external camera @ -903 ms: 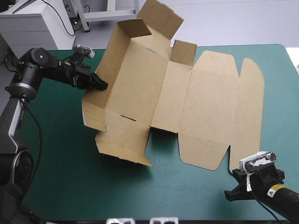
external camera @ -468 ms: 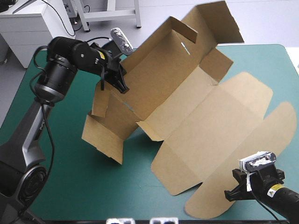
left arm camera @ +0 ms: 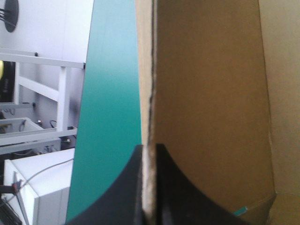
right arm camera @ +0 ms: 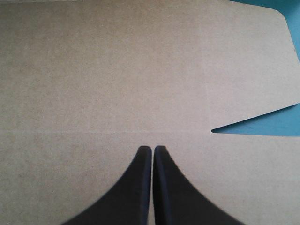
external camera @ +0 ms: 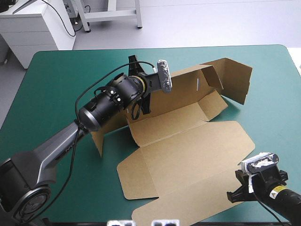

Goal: Fold the box

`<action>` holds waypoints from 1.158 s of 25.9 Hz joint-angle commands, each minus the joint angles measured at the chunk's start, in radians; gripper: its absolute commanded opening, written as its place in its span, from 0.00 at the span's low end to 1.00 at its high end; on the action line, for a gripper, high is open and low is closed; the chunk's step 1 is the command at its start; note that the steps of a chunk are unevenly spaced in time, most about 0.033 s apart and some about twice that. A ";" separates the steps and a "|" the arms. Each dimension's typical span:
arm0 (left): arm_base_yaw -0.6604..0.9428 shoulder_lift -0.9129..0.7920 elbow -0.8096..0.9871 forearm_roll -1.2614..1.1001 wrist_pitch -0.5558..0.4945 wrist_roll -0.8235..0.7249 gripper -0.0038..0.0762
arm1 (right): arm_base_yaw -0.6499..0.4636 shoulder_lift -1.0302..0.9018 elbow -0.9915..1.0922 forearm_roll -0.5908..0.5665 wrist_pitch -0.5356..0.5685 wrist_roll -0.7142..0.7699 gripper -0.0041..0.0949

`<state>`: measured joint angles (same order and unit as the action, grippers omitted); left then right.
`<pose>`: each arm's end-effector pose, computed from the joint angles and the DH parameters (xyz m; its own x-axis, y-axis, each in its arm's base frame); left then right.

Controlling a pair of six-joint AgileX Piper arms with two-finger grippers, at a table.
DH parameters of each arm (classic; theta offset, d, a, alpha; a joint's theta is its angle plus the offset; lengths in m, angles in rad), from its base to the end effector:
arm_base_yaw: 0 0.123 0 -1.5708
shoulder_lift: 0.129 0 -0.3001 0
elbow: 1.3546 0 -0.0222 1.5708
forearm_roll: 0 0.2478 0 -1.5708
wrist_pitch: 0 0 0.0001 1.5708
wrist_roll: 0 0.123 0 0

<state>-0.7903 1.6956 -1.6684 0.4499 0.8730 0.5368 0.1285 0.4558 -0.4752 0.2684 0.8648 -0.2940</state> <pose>0.3143 -0.2591 0.3705 0.0469 0.9483 -0.3138 0.6953 0.1945 0.6919 0.0788 0.0352 0.2558 -0.6322 -0.1974 -0.7492 -0.3498 0.9356 0.0487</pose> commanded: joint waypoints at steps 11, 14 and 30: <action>-0.012 -0.302 0.441 0.231 -0.490 -0.036 0.04 | 0.001 0.007 -0.025 0.018 -0.128 0.074 0.04; -0.011 -0.321 0.493 0.281 -0.565 -0.046 0.04 | 0.001 0.007 -0.025 0.029 -0.132 0.075 0.04; 0.035 -0.362 0.595 0.548 -0.753 -0.217 0.04 | 0.001 0.152 -0.384 0.002 -0.170 0.164 0.04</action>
<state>-0.7596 1.3829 -1.0575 0.9676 0.1849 0.3314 0.1285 0.5382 -0.7688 0.2693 0.7363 -0.1363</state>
